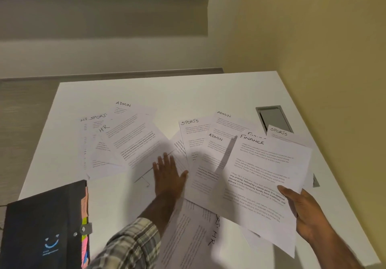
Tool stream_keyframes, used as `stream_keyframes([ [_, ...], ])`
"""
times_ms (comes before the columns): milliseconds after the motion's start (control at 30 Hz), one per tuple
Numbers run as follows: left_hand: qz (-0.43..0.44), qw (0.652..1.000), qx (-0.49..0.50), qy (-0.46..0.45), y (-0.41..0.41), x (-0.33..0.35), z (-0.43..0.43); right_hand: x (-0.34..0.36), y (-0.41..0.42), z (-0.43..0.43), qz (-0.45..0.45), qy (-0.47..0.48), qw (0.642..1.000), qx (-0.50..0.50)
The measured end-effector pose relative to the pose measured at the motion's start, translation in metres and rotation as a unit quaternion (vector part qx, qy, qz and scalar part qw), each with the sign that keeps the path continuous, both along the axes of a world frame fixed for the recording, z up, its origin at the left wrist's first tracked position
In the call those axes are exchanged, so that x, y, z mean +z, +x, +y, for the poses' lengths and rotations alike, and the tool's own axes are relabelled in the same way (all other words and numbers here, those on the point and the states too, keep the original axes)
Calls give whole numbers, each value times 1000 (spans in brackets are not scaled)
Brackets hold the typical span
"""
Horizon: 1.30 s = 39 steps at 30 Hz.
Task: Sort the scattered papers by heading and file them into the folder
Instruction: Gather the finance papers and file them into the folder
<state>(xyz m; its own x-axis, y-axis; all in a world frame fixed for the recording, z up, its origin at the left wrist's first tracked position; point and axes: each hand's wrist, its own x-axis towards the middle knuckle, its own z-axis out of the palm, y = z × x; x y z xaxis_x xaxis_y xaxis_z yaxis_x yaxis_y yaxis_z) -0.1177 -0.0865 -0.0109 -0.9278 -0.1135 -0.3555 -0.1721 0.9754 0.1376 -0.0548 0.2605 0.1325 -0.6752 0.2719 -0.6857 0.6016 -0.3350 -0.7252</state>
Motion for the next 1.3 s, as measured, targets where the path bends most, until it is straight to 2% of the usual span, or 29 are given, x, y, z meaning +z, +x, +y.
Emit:
stream_keyframes([
  [67, -12, 999, -34, 32, 7, 5, 25, -1, 0, 1, 0, -2, 1000, -4],
  [133, -32, 997, -28, 61, 9, 9, 49, -2, 0, 2, -2, -1, 1000, -5],
  [233, 1, 1000, -16, 25, 3, 12, 74, -2, 1, 7, -9, 1, 1000, -5],
  [367, 2, 999, 38, -3, -19, 17, 93, 2, 5, 17, -8, 6, 1000, -11],
  [467, -5, 992, 117, 41, -33, 20, 98, 6, 9, 26, -1, 7, 1000, -18],
  [600, 34, 973, 184, 135, -49, 14, 96, 7, 16, 37, 0, -2, 1000, -24],
  [733, 23, 938, 240, 249, -70, 31, 64, 8, 20, 42, 5, -1, 999, -39],
  [933, 78, 909, 324, 251, -94, 37, -43, 2, 20, 41, -7, -2, 999, -44],
  [1067, 104, 869, 390, 287, -90, 34, -95, -1, 21, 38, -15, -6, 999, -39],
  [1133, 103, 853, 406, 311, -87, 34, -98, -1, 19, 36, -21, -4, 999, -37],
  [1300, 86, 837, 367, 396, -90, 29, -44, 1, 13, 30, -16, -4, 1000, -24],
])
